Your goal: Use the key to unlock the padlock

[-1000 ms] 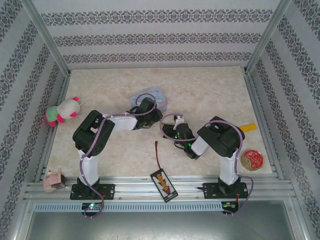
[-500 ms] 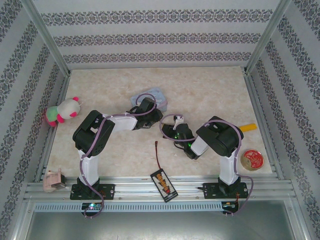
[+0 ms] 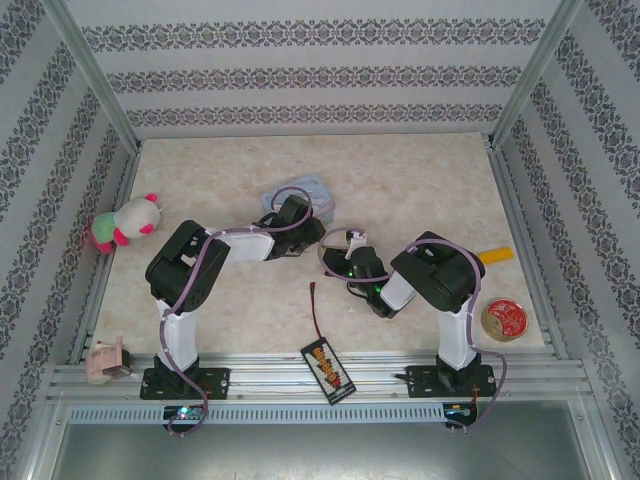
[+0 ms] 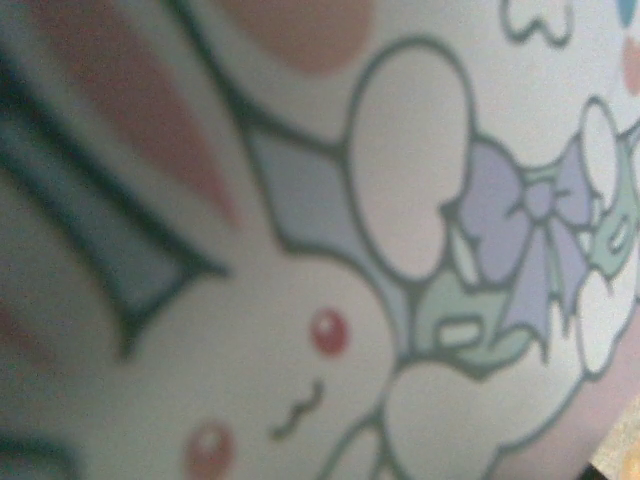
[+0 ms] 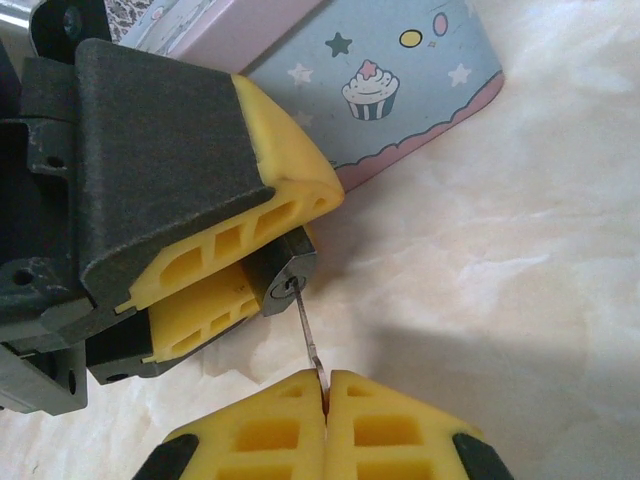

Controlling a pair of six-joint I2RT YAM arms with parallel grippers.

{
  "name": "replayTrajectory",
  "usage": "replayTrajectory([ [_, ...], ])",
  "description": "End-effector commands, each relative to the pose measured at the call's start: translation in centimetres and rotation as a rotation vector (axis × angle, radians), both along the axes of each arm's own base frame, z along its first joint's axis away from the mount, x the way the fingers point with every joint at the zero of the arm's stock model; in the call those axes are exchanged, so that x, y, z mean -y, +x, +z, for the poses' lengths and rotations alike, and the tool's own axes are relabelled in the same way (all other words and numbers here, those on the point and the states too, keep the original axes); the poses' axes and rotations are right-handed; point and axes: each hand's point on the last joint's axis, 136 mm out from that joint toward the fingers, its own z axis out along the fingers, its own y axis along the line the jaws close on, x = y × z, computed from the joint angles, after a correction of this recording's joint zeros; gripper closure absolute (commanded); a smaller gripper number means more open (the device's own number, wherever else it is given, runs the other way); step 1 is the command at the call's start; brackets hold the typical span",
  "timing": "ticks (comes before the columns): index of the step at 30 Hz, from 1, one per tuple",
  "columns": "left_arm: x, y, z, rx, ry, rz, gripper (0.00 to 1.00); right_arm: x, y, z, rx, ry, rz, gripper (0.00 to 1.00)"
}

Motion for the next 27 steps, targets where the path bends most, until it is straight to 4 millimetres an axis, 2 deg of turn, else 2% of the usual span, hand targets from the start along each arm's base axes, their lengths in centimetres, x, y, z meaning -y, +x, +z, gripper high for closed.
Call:
replayTrajectory([
  [1,0.9,-0.6,-0.4,-0.027,-0.047,-0.025,0.88,-1.0,1.0,1.7,0.040,0.068,0.006,1.00],
  [10,1.1,-0.9,-0.4,-0.029,-0.057,-0.040,0.88,-1.2,1.5,2.4,0.043,0.126,0.060,1.00],
  [17,1.3,-0.7,-0.1,-0.021,-0.072,-0.039,0.88,-2.2,1.1,2.4,0.041,0.151,0.119,1.00],
  [27,1.4,-0.9,-0.2,-0.026,-0.077,-0.042,0.89,-2.0,1.3,2.1,0.031,0.153,0.085,1.00],
])
